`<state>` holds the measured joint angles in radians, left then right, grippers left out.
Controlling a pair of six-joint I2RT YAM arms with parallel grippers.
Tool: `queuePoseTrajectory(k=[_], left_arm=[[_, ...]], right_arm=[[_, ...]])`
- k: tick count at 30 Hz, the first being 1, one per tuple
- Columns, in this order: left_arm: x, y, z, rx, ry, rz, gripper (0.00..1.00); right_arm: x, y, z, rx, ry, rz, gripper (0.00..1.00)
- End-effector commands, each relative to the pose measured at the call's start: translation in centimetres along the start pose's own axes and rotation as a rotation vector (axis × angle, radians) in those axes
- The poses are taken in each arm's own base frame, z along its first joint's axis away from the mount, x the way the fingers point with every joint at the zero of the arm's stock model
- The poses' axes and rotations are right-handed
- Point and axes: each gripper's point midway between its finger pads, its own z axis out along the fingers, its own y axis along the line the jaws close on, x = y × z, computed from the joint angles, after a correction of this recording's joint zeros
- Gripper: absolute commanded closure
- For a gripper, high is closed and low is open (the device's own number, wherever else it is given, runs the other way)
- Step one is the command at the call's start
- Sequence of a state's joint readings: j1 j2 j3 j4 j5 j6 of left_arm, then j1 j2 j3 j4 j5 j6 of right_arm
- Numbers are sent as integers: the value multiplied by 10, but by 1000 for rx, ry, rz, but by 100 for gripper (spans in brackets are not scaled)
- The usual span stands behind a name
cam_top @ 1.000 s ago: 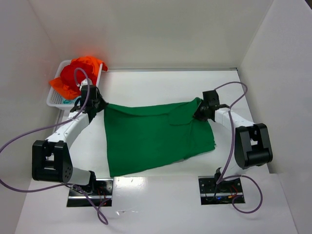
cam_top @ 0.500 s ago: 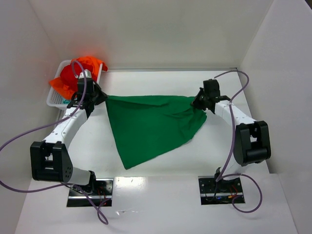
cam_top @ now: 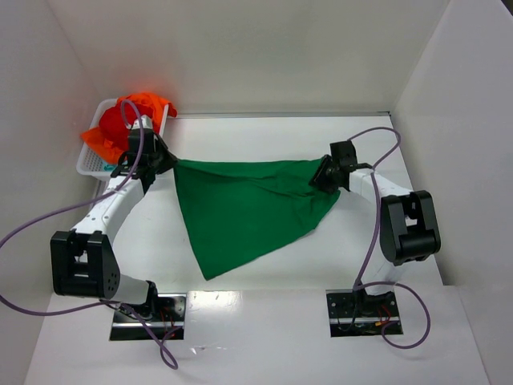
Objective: Fold and stack the t-shirts
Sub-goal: Flatten out the tshirt
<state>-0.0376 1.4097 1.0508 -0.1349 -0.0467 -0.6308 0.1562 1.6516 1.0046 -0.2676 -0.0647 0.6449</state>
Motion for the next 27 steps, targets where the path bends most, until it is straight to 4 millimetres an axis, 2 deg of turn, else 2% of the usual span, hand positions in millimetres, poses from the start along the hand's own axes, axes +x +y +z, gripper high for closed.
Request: queuePoseTrajectory(k=[1,3,10,20,22,25,27], left_arm=[[-16,-8,0,28,-35,24,100],[-14,-6,2,23,-27,24,100],[-10,-4,6,18,-19,24,100],[-5,-3,6,21,-7,24,100],[-5,-3,6,21,-7,24,100],[-2,-3,9,24,6,24,100],[-2,-3,9,24,6,24,100]], right_arm=[[-27,14,0,-34,-75,-13,52],[-34,20,-7,-46,-91,-14,52],[-49,32,-39,-80,-159,3,63],[-33,27,-32,-84,-103,11,91],[-32,26,-28,-81,-99,12,90],[-31,24,-21,-71,-88,4,74],[-31,24,-21,-71,-87,4,72]])
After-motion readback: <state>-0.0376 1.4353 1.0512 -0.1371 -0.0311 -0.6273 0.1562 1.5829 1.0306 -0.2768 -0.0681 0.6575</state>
